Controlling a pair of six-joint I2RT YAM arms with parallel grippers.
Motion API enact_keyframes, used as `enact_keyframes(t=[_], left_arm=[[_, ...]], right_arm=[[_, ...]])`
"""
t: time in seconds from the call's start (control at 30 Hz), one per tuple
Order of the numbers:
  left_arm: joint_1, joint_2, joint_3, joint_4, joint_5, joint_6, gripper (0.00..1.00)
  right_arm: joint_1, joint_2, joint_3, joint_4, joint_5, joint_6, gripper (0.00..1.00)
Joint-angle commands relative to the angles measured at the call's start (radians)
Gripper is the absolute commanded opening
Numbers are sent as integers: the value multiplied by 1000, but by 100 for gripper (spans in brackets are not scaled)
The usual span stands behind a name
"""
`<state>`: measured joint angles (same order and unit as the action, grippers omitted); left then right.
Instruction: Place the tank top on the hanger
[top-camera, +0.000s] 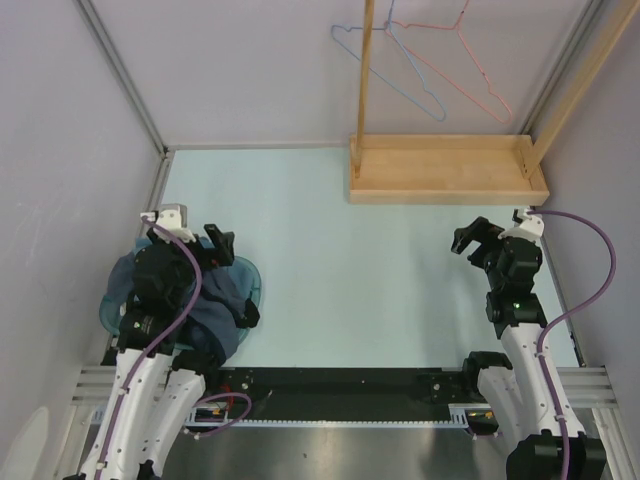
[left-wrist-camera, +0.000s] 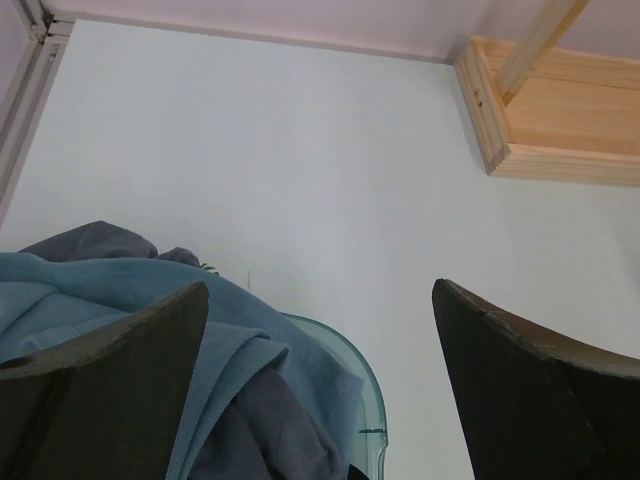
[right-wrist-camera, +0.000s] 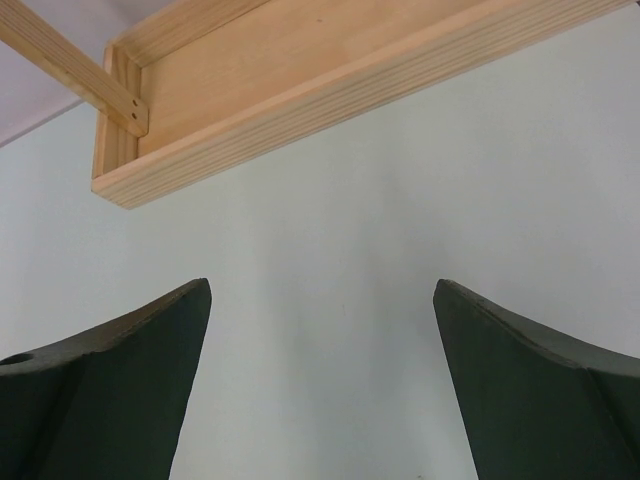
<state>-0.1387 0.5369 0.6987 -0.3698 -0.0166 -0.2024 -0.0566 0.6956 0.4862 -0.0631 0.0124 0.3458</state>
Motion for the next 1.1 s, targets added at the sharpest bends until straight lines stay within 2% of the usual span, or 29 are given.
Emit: enact_keyframes(t=[0.0, 0.1, 0.23, 0.27, 0.37, 0.4, 0.5, 0.57, 0.63, 0.7, 0.87, 1.07], left_arm=[[7, 12, 9, -14, -66, -11, 99], [7, 32, 18, -44, -114, 0, 99], [7, 72, 36, -113, -279, -15, 99], [7, 81, 42, -135, -406, -35, 99], [7, 104, 58, -216, -642, -118, 99], [7, 103, 47, -221, -660, -121, 99], [28, 78, 19, -216, -646, -143, 99], [100, 57, 13, -236, -635, -169, 99], [192, 43, 1, -239, -570, -166, 99], [224, 41, -7, -224, -455, -144, 99], [240, 144, 2, -236, -358, -157, 98], [248, 176, -30, -204, -247, -190, 94]], right_arm=[[-2, 4, 40, 8, 18, 1, 100], [-2, 10, 41, 6, 20, 1, 100], [-2, 16, 46, -1, 37, 2, 100], [-2, 16, 49, -3, 41, 2, 100], [-2, 16, 57, -18, 52, 4, 99], [-2, 16, 58, -21, 51, 5, 100], [-2, 19, 60, -20, 54, 7, 100], [-2, 21, 66, -24, 54, 7, 100], [-2, 22, 68, -27, 52, 9, 100], [-3, 24, 65, -23, 52, 13, 100], [-3, 57, 63, -10, 44, 18, 100], [-5, 68, 66, -7, 50, 19, 100]])
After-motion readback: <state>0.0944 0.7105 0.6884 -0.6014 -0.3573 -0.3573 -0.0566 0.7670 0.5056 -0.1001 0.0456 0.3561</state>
